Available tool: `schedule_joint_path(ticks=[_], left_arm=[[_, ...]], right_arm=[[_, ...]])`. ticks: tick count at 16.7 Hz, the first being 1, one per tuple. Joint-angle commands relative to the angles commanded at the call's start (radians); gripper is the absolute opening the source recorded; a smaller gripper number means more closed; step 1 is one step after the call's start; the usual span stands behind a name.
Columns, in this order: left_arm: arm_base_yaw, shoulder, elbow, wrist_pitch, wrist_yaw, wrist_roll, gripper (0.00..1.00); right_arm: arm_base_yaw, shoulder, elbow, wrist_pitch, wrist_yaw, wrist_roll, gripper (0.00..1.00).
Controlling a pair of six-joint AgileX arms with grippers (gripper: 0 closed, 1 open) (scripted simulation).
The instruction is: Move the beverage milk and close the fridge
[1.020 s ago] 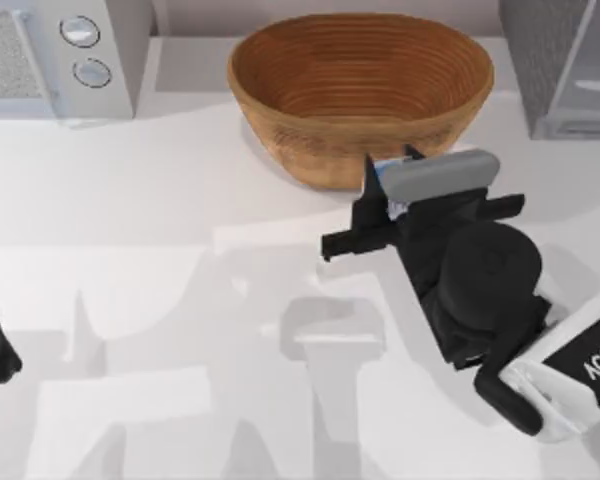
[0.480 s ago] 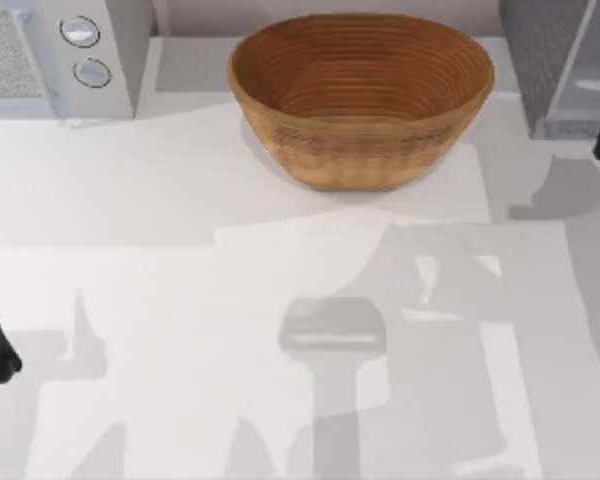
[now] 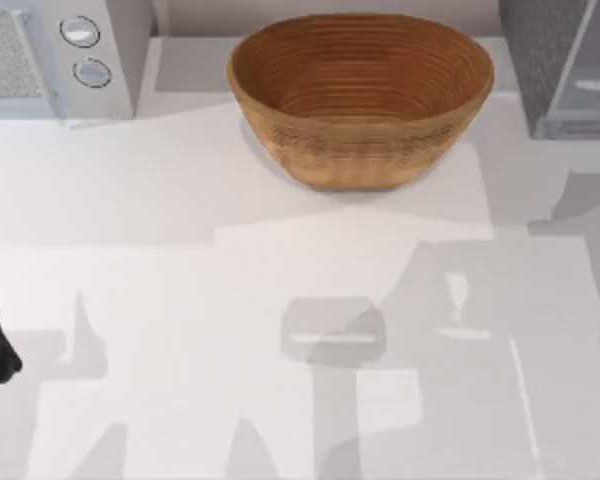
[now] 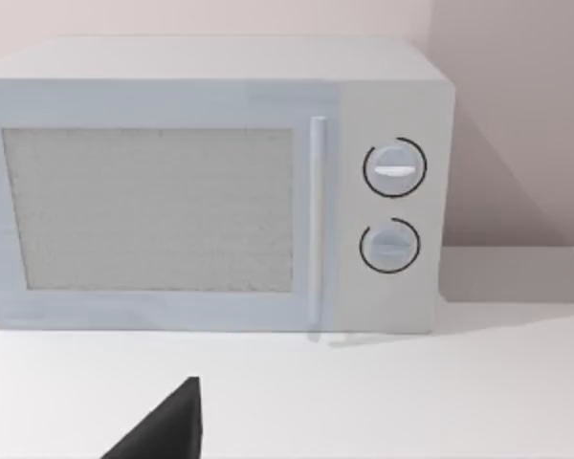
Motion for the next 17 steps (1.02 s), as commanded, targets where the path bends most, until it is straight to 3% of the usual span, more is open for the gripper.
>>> schedule_joint_path(ticks=[5, 17], left_arm=[[0.000, 0.000, 0.000, 0.000, 0.000, 0.000, 1.00], [0.000, 0.000, 0.000, 0.000, 0.000, 0.000, 1.00]], right_arm=[[-0.026, 0.114, 0.114, 0.011, -0.034, 0.000, 0.00], [-0.207, 0.800, 0.836, -0.012, -0.204, -0.001, 0.00]])
